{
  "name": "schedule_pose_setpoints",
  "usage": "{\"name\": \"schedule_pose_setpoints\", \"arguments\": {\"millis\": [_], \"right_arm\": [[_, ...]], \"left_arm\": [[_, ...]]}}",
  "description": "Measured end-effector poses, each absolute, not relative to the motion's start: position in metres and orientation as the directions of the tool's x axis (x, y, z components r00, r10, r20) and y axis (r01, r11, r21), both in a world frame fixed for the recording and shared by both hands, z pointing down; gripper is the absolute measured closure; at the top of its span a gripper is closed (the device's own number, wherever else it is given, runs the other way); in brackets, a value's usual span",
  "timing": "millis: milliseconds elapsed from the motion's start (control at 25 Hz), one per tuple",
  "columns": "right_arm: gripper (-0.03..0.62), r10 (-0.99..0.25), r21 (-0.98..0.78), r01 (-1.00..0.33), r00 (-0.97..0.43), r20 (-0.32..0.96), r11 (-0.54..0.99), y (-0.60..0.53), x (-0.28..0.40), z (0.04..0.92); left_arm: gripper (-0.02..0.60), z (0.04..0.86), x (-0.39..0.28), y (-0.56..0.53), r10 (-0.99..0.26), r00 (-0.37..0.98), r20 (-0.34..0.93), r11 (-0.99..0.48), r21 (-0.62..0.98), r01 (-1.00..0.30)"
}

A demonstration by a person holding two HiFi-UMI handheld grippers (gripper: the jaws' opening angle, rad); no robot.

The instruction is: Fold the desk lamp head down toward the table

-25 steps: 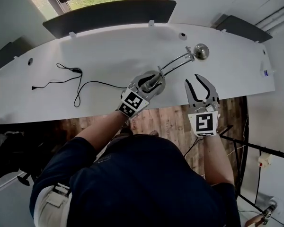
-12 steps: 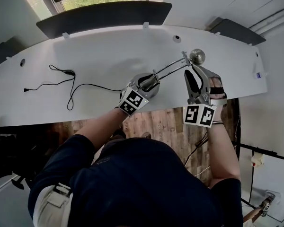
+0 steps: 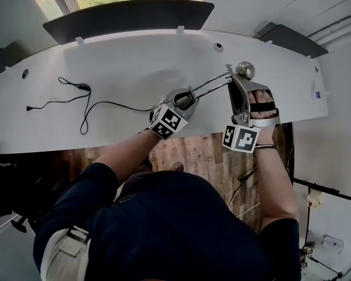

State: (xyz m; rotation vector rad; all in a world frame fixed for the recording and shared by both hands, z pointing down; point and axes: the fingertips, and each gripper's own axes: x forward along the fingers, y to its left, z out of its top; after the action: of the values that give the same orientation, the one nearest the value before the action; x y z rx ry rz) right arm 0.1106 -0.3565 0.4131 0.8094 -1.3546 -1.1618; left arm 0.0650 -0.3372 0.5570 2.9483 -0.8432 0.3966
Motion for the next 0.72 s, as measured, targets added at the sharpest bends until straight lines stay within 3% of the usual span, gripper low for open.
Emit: {"name": "schedule_pose_setpoints", "arguments": {"millis": [720], "right_arm": [[0.497,-0.933,0.932,-0.089,-0.108,0.343,0.353,-0.368,0.136,0.432]], "left_arm": [[0.457,0.558,0.064,-0.336,-0.528,0.816,0.234,-0.843,-0.029,-0.537]]}}
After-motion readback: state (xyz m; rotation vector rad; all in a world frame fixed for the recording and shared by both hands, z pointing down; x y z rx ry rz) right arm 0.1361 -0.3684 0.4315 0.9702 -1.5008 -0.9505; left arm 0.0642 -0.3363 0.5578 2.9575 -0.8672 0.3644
